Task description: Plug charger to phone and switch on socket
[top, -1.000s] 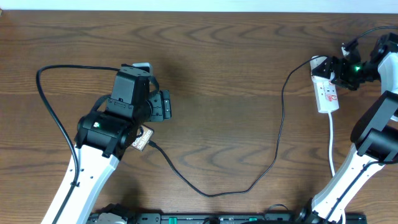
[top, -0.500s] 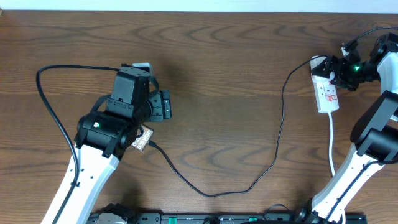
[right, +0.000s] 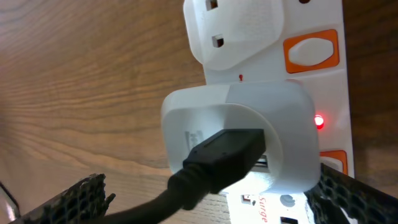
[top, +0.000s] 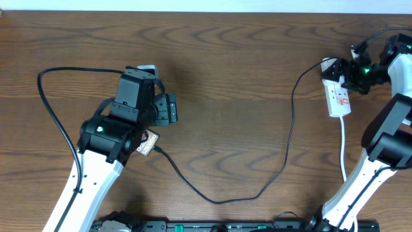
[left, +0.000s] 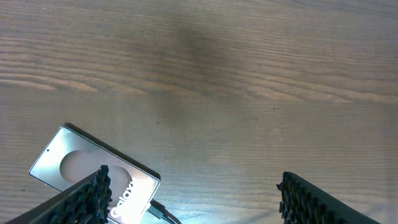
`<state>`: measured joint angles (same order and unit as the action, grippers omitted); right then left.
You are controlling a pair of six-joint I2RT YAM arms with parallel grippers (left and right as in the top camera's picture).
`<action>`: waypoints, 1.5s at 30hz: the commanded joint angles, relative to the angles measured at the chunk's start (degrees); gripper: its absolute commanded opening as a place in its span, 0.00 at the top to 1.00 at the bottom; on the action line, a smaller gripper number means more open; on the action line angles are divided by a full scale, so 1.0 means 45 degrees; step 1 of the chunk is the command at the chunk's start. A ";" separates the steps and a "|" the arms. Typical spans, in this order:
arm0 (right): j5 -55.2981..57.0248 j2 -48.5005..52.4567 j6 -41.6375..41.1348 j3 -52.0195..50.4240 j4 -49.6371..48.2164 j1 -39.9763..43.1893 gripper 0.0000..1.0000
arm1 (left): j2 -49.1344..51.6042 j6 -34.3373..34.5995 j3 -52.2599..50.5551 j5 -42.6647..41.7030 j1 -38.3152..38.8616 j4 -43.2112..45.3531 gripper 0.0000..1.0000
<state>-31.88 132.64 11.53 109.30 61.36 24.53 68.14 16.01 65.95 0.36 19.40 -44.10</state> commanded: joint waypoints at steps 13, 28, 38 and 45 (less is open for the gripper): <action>0.0058 -0.0296 -0.0384 -0.0607 0.0500 -0.0253 0.01 | 0.0029 -0.0262 0.0180 0.0160 0.0010 0.0010 0.16; 0.4245 -0.6873 -0.4376 -0.0563 0.1836 0.0146 0.01 | 0.0029 -0.0262 0.0180 0.0160 0.0005 0.0010 0.16; 0.4250 -0.8995 -0.4367 -0.0563 0.1953 0.0039 0.01 | 0.0068 -0.0262 0.0180 0.0160 0.0010 0.0010 0.16; 0.4255 -0.8990 -0.4367 -0.0578 0.1953 0.0039 0.01 | 0.0073 -0.0262 0.0180 0.0160 0.0010 0.0010 0.16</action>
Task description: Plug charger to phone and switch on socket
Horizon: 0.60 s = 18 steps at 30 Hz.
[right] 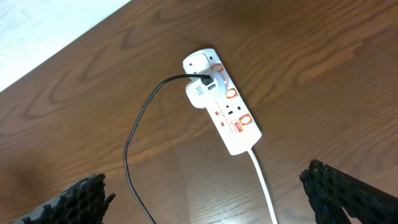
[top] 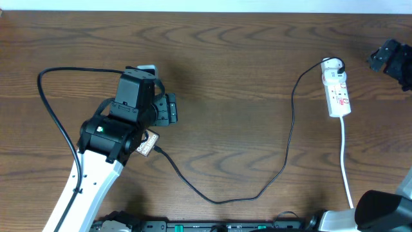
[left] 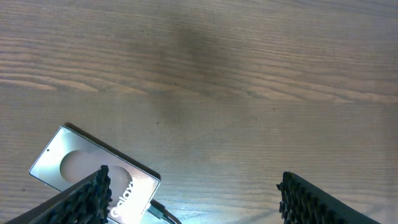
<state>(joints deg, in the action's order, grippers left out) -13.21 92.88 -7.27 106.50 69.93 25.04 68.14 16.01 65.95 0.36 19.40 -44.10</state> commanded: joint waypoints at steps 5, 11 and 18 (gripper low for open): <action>0.0102 -0.0155 -0.0189 0.0044 0.0049 -0.0073 0.01 | 0.0073 -0.0262 0.0180 0.0160 0.0010 0.0010 0.16; 0.0102 -0.0155 -0.0189 0.0044 0.0049 -0.0073 0.01 | 0.0073 -0.0262 0.0180 0.0160 0.0010 0.0010 0.16; 0.0102 -0.0155 -0.0189 0.0044 0.0049 -0.0073 0.01 | -0.0087 -0.0359 0.0121 0.0505 0.0087 -0.0034 0.16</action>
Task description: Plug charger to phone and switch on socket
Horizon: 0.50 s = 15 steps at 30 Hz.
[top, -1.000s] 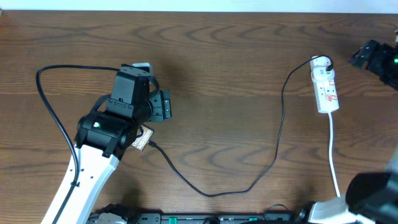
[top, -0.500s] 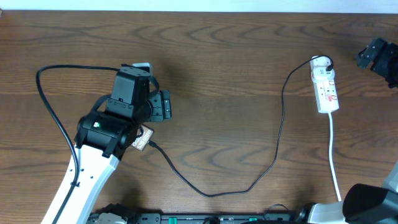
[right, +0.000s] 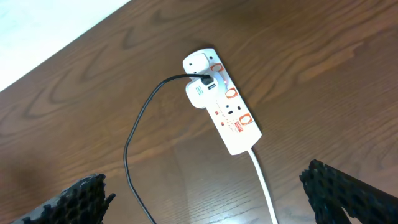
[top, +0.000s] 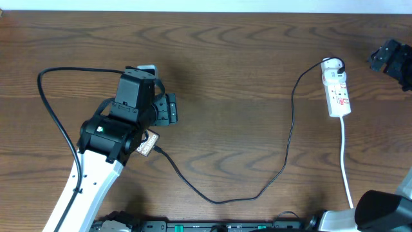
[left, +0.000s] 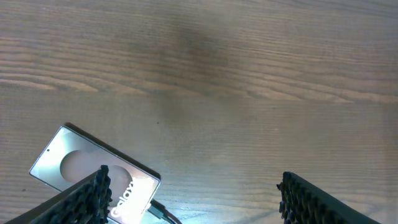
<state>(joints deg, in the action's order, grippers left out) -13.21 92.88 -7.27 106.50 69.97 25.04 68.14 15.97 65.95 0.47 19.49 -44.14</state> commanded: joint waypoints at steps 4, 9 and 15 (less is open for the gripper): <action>0.0102 -0.0155 -0.0189 0.0049 0.0039 -0.0073 0.01 | -0.1185 -0.0350 -0.0704 0.0996 -0.0019 0.0238 0.17; 0.0102 -0.0155 -0.0189 0.0044 0.0044 -0.0073 0.01 | -0.3589 -0.0350 -0.3342 0.1069 -0.0597 0.2948 0.16; 0.0102 -0.0155 -0.0189 0.0044 0.0039 -0.0073 0.01 | -0.7427 -0.0777 -0.7786 -0.0704 -0.1817 0.9141 0.16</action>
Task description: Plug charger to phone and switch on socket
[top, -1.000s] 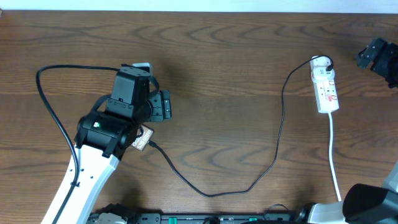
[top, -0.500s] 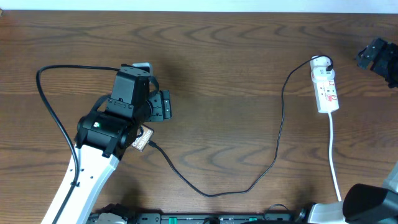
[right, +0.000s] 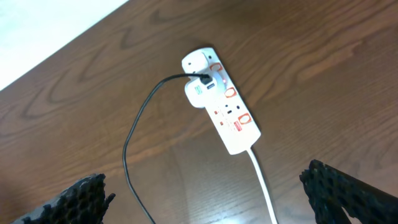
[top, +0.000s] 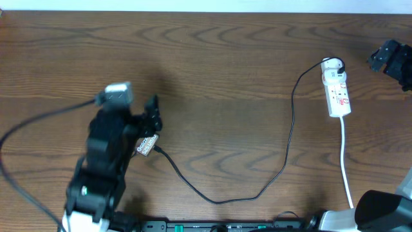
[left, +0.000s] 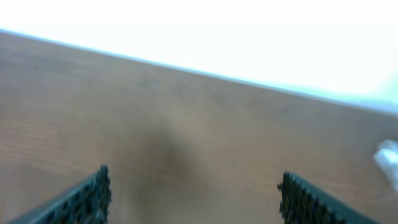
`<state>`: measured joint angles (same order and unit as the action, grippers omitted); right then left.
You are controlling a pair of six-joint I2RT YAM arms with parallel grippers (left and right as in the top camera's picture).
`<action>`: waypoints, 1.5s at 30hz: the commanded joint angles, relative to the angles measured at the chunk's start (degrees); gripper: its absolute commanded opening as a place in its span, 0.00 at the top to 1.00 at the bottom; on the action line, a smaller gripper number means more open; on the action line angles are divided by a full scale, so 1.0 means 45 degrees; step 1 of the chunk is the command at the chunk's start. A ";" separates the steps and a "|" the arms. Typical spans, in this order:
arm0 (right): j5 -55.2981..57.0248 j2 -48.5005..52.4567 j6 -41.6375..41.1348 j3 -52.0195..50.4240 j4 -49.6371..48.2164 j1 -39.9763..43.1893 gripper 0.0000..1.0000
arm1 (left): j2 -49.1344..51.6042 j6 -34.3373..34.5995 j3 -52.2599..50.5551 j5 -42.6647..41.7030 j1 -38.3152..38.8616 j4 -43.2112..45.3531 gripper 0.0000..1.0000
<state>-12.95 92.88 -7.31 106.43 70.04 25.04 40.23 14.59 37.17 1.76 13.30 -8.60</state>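
Note:
The phone (top: 147,144) lies on the wooden table, half under my left arm, with the black charger cable (top: 219,198) plugged into its lower end. That cable runs right to the white charger (right: 199,93) seated in the white power strip (right: 225,112) with orange switches. My left gripper (left: 193,205) is open with nothing between its fingers, and its blurred view looks across the table to the pale wall; the phone is out of that view. My right gripper (right: 208,199) is open, high above the strip and to its right (top: 386,59).
The strip's white cord (top: 346,167) runs down to the table's front edge. The black cable loops across the table's middle. A grey cable (top: 38,122) trails from my left arm over the left side of the table.
My left arm has swung back and to the left, tilting its camera up from the phone toward the far wall. The phone, cable and strip lie as before. My right arm has not moved.
My right gripper was first down at the power strip, close round the charger, with a red light lit beside it. Then it hung high at the far right, open, and stayed there. My left gripper stayed open over the plugged-in phone until it drew away now.

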 commanded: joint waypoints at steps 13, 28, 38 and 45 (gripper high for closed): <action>0.0044 -0.0155 -0.0180 0.0058 0.0024 -0.0073 0.01 | -0.6960 -0.0287 -0.8121 -0.3638 -0.3696 0.8267 0.16; 0.0044 -0.0155 -0.0180 0.0058 0.0029 -0.0073 0.01 | -0.8922 -0.0126 -0.8199 -0.3390 -0.5416 0.1253 0.16; 0.0044 -0.0155 -0.0180 0.0063 0.0029 -0.0073 0.01 | -0.8864 -0.0126 -0.8199 -0.3390 -0.5416 0.1253 0.16; 0.0044 -0.0155 -0.0180 0.0058 0.0024 -0.0073 0.01 | -0.8864 -0.0126 -0.8199 -0.3390 -0.5416 0.1253 0.16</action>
<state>-12.99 92.88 -7.46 106.39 70.06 25.04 0.62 13.74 0.69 -13.15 -10.83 -0.10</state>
